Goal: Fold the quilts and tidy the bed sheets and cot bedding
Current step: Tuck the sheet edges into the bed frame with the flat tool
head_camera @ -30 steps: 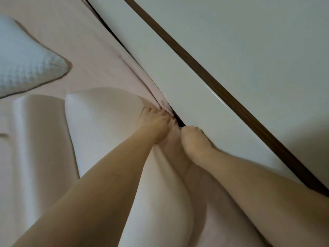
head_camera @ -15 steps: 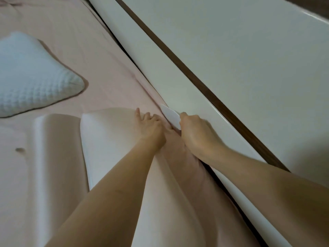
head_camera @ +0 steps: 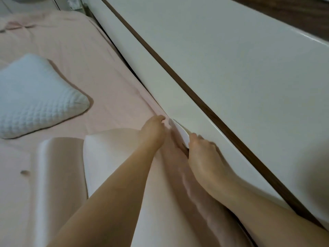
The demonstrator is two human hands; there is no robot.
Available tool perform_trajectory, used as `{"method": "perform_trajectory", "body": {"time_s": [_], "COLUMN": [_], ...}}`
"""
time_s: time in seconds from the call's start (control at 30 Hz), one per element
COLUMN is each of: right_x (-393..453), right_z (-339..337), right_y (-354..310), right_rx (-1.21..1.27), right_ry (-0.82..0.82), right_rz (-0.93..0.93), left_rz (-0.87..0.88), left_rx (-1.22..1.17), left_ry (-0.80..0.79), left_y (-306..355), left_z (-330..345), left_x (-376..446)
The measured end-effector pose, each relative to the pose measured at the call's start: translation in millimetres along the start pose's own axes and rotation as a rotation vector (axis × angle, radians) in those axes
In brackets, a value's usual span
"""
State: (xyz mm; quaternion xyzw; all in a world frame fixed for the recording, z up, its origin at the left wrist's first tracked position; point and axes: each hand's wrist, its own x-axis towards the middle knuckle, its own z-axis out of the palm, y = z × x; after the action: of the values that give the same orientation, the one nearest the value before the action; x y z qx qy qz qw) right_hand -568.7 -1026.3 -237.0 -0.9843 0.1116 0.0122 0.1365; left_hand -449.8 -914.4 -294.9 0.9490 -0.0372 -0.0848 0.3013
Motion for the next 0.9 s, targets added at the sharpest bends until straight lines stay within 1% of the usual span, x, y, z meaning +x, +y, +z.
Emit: {"method": "perform_trajectory", "body": {"time_s": [0.07,0.13,0.17,0.23,0.33,0.4,0.43,0.47,0.53,0.57,0.6,0.63,0.67,0.7,0.77,0.8,0.9], "right_x": [0,0,0,5,11,13,12,9,5,4,5,6,9,11,16,17,18], "right_z": [-9,-13,-15,-15,-12,-8,-8,-6,-2,-1,0,1,1,1,1,2,5], "right_y": [-2,-3,-5,-5,-9,-10,-10,-10,-12,-12,-11,-11,-10,-9,-8,-7,-5], "right_rx": [0.016,0.018,0.007,-0.001,-0.011,-0.049,-0.064,-0.076,-0.093,-0.102,-0.103,-0.102,-0.101,-0.103,-0.102,-0.094,-0.070], "right_ry": [-0.056,-0.103,-0.117,-0.123,-0.140,-0.115,-0.098,-0.099,-0.119,-0.136,-0.146,-0.150,-0.147,-0.142,-0.136,-0.133,-0.130], "right_rz": [0.021,0.021,0.016,0.006,-0.015,-0.061,-0.093,-0.127,-0.199,-0.225,-0.241,-0.250,-0.256,-0.261,-0.261,-0.259,-0.263], "left_rz": [-0.173,-0.337,-0.379,-0.398,-0.392,-0.336,-0.268,-0.178,-0.026,0.042,0.134,0.245,0.346,0.403,0.412,0.418,0.475], "left_rx": [-0.235,-0.294,-0.290,-0.292,-0.287,-0.273,-0.222,-0.087,0.313,0.487,0.619,0.680,0.687,0.627,0.490,0.460,0.518], "left_ry": [0.020,0.021,0.020,0.053,0.156,0.177,0.155,0.088,-0.078,-0.115,-0.115,-0.098,-0.119,-0.185,-0.352,-0.386,-0.409], "left_y": [15,23,24,26,17,5,-1,-7,-14,-15,-15,-16,-17,-19,-23,-25,-25], "left_z": [5,12,14,19,22,22,19,16,6,1,-2,-4,-4,-4,-8,-11,-15], "left_x": [11,23,26,34,45,52,55,59,65,68,73,76,78,79,81,83,92]}}
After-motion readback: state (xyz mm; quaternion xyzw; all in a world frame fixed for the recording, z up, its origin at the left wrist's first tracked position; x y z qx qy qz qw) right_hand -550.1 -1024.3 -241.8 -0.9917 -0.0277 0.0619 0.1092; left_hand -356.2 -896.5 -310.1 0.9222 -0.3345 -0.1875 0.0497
